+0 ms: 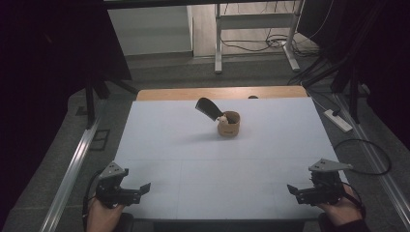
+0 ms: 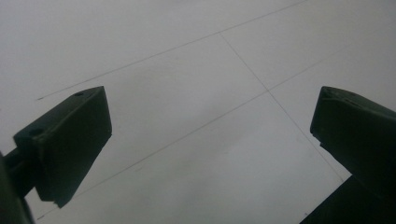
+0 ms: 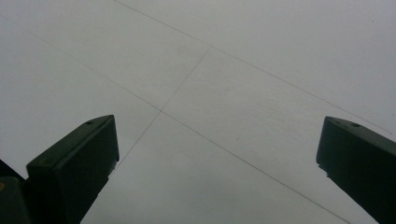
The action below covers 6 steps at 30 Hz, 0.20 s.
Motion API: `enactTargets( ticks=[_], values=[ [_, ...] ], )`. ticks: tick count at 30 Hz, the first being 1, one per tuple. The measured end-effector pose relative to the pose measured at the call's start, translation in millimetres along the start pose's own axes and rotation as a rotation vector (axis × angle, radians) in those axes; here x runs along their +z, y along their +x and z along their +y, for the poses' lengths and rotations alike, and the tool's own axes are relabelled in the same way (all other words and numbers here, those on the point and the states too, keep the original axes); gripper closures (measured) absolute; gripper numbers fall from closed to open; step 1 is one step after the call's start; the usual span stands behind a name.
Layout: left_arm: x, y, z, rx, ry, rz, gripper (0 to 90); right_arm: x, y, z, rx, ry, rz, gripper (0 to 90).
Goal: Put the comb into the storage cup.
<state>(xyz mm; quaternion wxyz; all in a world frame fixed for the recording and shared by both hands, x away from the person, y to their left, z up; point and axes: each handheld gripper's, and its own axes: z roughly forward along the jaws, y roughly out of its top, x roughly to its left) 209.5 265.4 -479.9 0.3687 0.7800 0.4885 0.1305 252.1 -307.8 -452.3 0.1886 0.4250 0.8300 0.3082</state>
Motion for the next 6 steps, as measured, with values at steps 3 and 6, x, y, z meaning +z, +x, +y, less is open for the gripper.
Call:
enactTargets(
  ticks=[3, 6],
  values=[
    [0.1, -0.3, 0.0, 0.001, 0.004, -0.001, 0.0, 0.2, -0.2, 0.1, 0.001, 0.002, 0.000, 0.0],
    [1.2, 0.2, 1.0, -0.006, 0.006, -0.008, 0.0, 0.6, -0.4, -0.2, -0.002, 0.002, -0.001, 0.0]
  ],
)
